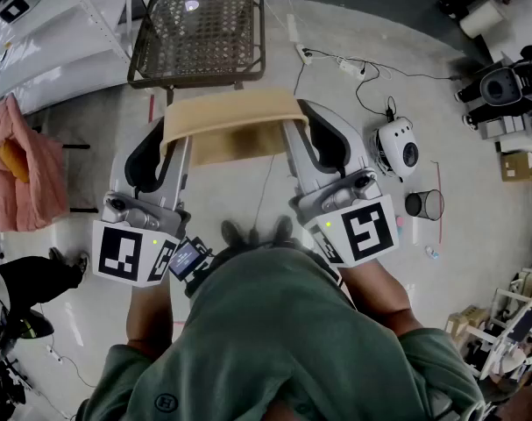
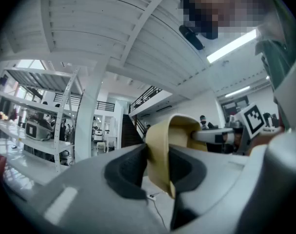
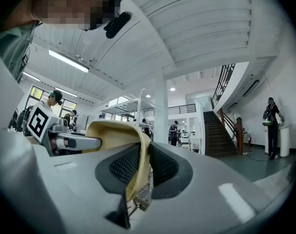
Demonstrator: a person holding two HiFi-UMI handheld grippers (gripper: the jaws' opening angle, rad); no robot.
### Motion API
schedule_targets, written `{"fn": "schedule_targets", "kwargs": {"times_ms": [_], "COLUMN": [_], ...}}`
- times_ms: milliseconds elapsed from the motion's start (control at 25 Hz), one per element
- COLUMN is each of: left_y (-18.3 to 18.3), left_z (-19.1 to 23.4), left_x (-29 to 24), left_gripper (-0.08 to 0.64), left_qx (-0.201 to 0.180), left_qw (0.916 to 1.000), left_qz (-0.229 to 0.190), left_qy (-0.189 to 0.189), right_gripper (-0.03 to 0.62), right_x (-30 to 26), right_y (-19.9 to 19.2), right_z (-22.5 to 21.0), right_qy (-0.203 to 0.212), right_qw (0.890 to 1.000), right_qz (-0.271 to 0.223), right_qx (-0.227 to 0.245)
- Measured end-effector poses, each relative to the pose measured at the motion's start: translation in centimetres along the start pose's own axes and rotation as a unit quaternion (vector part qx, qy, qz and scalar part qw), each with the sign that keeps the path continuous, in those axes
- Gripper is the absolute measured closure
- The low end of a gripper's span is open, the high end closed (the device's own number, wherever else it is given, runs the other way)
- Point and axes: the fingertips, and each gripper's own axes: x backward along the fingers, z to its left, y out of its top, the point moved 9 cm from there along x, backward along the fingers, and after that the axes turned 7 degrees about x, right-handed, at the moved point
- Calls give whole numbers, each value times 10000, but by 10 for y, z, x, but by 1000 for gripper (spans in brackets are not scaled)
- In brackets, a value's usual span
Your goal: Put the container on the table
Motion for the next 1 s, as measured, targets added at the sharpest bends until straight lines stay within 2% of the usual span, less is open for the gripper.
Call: {"fn": "schedule_targets", "kwargs": {"times_ms": [640,1000], "left_y": [1,-2], "left_z": [2,29], "left_x": [-5,0], "left_gripper": [472,473], "left_qx": [28,8], "left_qw": [10000,9999], "left_qz": [24,80], "left_qy": [-21,-91], "right_gripper": [529,525], "right_x": [-3,-22], "right_y": [1,-7], "right_z": [-4,13], "right_qy": [-18,-53], "right_qw": [10000,9997], "right_qz": [45,111], "right_qx": [-53,-192]}}
